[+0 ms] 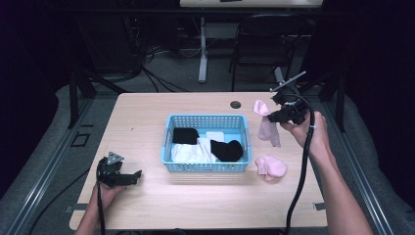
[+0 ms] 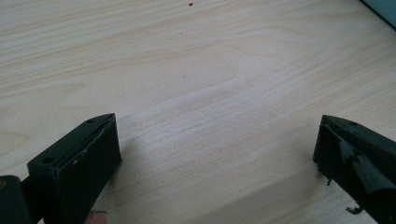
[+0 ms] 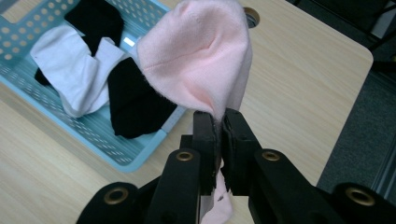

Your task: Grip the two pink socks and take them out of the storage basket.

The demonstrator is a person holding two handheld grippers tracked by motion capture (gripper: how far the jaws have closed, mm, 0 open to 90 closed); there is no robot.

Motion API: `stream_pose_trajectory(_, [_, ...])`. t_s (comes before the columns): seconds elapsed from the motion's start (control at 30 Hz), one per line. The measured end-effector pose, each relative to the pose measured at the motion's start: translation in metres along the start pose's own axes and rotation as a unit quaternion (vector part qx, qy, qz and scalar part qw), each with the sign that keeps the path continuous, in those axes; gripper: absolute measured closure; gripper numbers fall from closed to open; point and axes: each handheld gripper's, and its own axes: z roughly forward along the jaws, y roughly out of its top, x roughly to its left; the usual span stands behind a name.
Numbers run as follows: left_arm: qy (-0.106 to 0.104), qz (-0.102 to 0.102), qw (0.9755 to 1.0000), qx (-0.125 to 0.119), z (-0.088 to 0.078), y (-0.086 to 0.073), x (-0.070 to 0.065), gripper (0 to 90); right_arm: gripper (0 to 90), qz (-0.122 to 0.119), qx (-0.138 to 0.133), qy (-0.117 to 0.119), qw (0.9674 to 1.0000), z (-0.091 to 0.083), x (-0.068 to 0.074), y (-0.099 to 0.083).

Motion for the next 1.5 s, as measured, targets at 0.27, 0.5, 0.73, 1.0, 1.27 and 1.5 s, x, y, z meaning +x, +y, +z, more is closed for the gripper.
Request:
stream_pose_trajectory(0.27, [0.0,0.0,1.0,0.0,0.0,0.0,0.0,0.6,84.7,0.021,0.008,-0.009,0.9997,0.008,-0.017,-0.022])
stream_pose_trajectory(0.5, [0.0,0.0,1.0,0.0,0.0,0.0,0.0,0.7,84.7,0.038,0.016,-0.011,0.9991,0.025,-0.027,-0.042])
stream_pose_trajectory(0.73, [0.0,0.0,1.0,0.0,0.0,0.0,0.0,0.7,84.5,0.053,0.042,-0.017,0.9976,0.058,-0.031,-0.066])
stream_pose_trajectory(1.0, [0.001,-0.001,1.0,0.0,0.0,0.0,0.0,0.6,84.0,0.056,0.084,-0.032,0.9944,0.097,-0.035,-0.085])
stream_pose_trajectory(1.27, [0.0,0.0,1.0,-0.001,0.0,0.0,0.0,0.6,79.1,0.076,0.11,-0.028,0.9906,0.12,-0.044,-0.1])
stream_pose_trajectory(1.5, [0.0,0.0,1.0,-0.001,0.0,0.0,0.0,0.6,52.8,0.097,0.095,-0.027,0.9905,0.116,-0.051,-0.102])
